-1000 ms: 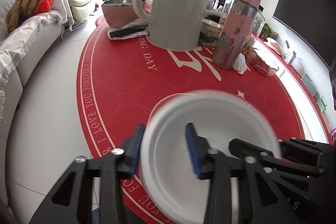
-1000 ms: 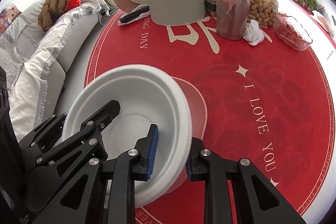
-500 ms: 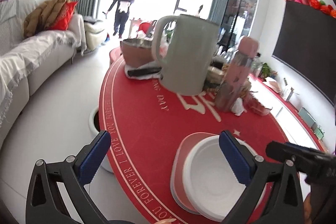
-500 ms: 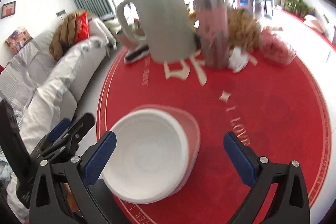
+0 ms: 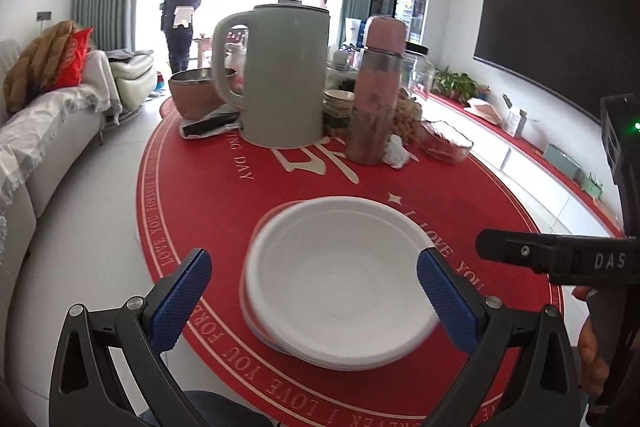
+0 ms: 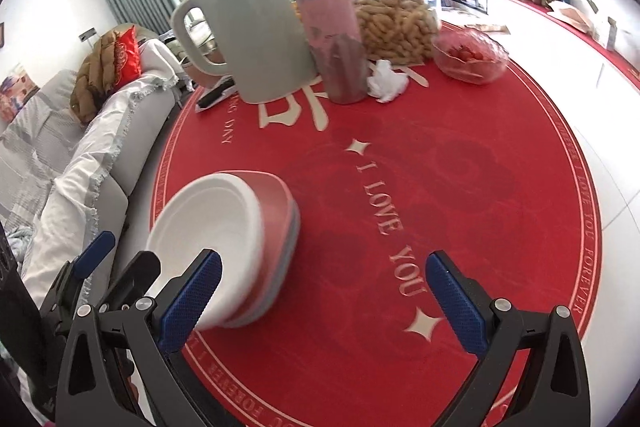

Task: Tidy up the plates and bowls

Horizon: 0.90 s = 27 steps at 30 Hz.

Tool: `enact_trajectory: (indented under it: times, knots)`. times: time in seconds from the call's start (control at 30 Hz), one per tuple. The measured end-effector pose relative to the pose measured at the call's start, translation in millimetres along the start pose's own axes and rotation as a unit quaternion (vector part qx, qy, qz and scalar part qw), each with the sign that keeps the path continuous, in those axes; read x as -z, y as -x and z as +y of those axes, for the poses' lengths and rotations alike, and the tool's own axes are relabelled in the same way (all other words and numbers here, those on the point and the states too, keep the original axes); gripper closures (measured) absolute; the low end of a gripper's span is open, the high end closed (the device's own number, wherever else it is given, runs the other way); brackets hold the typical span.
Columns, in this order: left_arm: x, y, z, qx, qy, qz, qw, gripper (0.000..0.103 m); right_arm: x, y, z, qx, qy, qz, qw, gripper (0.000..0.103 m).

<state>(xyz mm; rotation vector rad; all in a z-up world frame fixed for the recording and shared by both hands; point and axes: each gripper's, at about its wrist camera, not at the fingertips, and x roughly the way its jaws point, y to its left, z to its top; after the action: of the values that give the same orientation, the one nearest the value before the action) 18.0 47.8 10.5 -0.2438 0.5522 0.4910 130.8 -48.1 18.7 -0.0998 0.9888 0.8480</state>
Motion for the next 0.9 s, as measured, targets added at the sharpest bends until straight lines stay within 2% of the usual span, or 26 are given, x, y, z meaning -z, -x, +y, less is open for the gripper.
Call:
enact_trajectory:
  times: [0.27,0.9]
  knots:
    - [3,1,-15,0.003,-0.019,0.008,0.9998,0.000,4,-1,-25,-0.005,-0.033,0.007,0.999,0.000]
    - [9,-1,-30,0.007,-0.038,0.022,0.9990,0.000,12,-1,-32,-0.009,-0.038,0.013,0.999,0.000]
